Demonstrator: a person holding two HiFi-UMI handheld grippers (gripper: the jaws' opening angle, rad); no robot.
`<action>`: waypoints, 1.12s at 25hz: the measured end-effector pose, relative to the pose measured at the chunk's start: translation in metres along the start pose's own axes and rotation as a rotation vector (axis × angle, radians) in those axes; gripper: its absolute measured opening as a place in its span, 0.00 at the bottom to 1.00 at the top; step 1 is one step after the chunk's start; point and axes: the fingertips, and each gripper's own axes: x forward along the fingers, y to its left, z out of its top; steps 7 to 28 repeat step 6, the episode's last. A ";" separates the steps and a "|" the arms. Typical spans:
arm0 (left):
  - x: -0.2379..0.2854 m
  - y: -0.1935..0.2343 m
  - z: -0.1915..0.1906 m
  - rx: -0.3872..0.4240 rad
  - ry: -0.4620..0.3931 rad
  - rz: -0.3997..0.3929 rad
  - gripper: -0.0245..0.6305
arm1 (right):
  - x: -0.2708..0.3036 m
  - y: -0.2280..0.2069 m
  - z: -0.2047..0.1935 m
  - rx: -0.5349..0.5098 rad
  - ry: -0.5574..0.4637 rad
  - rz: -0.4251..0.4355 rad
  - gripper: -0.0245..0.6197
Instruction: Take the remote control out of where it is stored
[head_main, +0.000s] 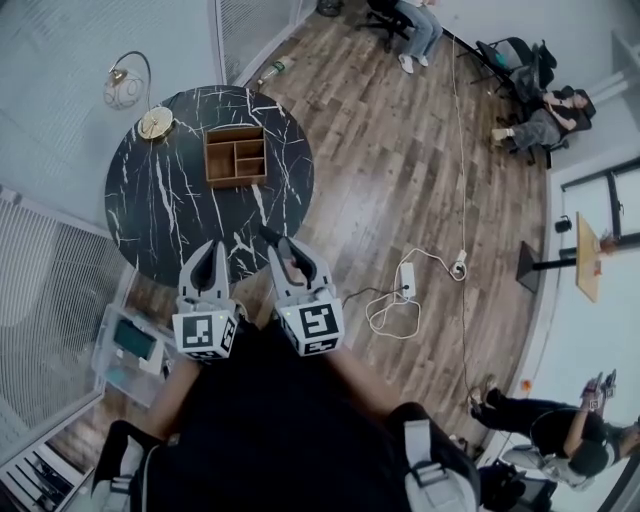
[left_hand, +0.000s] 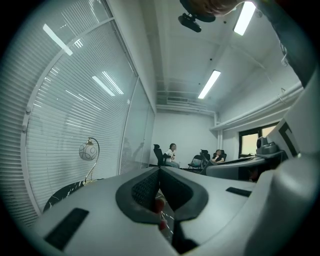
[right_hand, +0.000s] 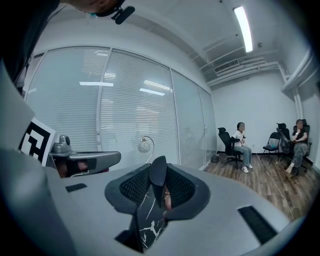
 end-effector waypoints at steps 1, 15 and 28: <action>0.000 0.000 0.000 -0.001 -0.001 -0.001 0.05 | 0.000 -0.001 0.000 -0.002 -0.002 -0.004 0.19; 0.002 0.000 -0.001 -0.008 -0.001 0.002 0.05 | 0.002 -0.001 0.003 -0.005 -0.007 -0.004 0.19; 0.002 0.000 -0.001 -0.008 -0.001 0.002 0.05 | 0.002 -0.001 0.003 -0.005 -0.007 -0.004 0.19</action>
